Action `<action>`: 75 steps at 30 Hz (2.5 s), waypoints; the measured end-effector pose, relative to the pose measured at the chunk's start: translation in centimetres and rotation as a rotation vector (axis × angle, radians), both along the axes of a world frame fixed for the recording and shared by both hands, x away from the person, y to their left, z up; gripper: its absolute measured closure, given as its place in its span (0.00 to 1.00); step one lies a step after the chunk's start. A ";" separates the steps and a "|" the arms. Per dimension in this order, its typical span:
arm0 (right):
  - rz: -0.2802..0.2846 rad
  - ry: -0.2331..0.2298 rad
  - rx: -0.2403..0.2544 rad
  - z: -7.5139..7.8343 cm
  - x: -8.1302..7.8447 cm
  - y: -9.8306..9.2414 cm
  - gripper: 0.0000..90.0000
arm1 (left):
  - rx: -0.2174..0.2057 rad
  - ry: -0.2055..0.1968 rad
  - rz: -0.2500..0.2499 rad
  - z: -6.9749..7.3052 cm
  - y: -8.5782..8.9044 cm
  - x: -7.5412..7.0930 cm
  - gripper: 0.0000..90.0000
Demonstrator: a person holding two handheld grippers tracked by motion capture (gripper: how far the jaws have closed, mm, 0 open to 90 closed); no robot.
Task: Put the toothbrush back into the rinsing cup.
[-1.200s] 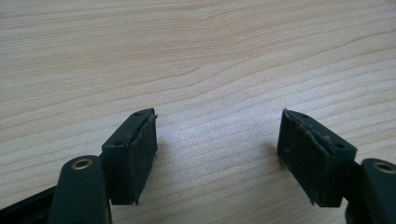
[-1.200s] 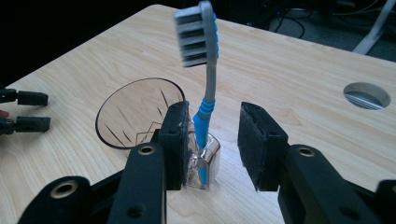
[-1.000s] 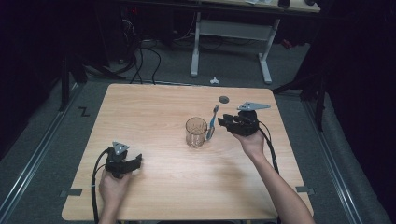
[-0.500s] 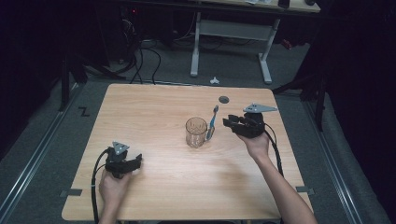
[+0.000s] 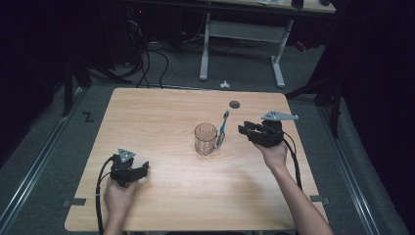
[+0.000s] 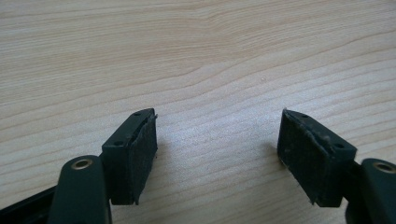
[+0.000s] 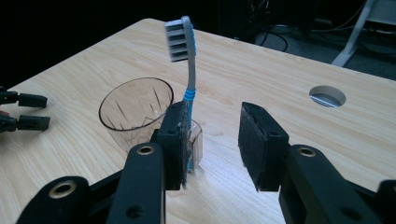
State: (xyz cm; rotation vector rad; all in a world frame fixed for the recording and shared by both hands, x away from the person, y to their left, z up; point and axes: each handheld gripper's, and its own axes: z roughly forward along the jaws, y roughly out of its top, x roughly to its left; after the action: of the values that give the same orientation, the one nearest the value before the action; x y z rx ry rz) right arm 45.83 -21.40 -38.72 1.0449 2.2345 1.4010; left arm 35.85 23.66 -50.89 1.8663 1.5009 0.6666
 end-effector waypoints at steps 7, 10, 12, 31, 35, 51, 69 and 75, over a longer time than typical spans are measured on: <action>-0.016 0.002 0.010 -0.5 -0.7 -1.0 0.70 | 0.000 0.000 0.000 0.0 0.0 0.0 0.32; -0.029 -0.017 -0.021 -0.3 -1.1 -1.2 0.70 | 0.000 0.000 0.000 0.0 0.0 0.0 0.32; -0.030 -0.026 -0.031 -0.1 -1.4 -1.2 0.70 | 0.000 0.000 0.000 0.0 0.0 0.0 0.32; -0.037 -0.047 -0.031 -0.1 -3.1 -2.3 0.70 | 0.000 0.000 0.000 0.0 0.0 0.0 0.32; -0.035 -0.048 -0.028 0.0 -3.4 -2.5 0.70 | 0.000 0.000 0.000 0.0 0.0 0.0 0.32; -0.063 -0.039 -0.011 -0.9 -4.4 -3.6 0.70 | 0.001 0.000 0.000 0.0 0.0 0.0 0.32; -0.123 -0.003 -0.003 -3.1 -4.8 -5.4 0.70 | 0.001 0.000 0.001 0.0 0.0 0.0 0.32; -0.135 0.012 -0.002 -3.9 -4.7 -5.7 0.71 | 0.001 0.000 0.001 0.0 0.0 0.0 0.32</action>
State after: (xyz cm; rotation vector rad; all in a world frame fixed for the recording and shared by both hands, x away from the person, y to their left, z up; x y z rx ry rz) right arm 41.17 -27.15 -42.58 1.1828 2.1294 1.3387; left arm 35.86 23.63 -50.89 1.8662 1.5023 0.6677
